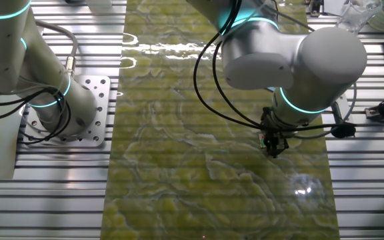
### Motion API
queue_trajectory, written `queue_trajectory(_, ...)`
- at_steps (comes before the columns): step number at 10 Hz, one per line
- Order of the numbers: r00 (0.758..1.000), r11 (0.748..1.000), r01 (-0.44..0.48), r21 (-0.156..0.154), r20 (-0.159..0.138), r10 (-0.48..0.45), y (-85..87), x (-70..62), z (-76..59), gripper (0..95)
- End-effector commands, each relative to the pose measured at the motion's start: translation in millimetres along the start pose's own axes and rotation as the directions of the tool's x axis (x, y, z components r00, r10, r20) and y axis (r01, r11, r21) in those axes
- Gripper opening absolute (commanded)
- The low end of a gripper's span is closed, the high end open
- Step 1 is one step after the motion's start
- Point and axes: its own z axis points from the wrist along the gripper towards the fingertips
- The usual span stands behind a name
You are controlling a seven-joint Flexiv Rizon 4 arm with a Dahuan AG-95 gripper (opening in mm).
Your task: Assemble one piece of a puzzle
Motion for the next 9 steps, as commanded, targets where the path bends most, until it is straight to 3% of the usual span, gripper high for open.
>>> queue_trajectory(1, 1.0, 1.0, -0.001, 0.002, 0.001, 0.001, -0.1, -0.2, 0.4, 57.0)
queue_trajectory(3, 1.0, 1.0, -0.001, 0.001, 0.002, 0.001, 0.0, -0.2, 0.7, 57.0)
queue_trajectory(4, 1.0, 1.0, 0.0, 0.001, 0.002, 0.0, 0.0, -0.2, 1.1, 38.0)
queue_trajectory(9, 1.0, 1.0, 0.0, 0.004, 0.004, 0.0, 0.0, -0.5, 0.9, 38.0)
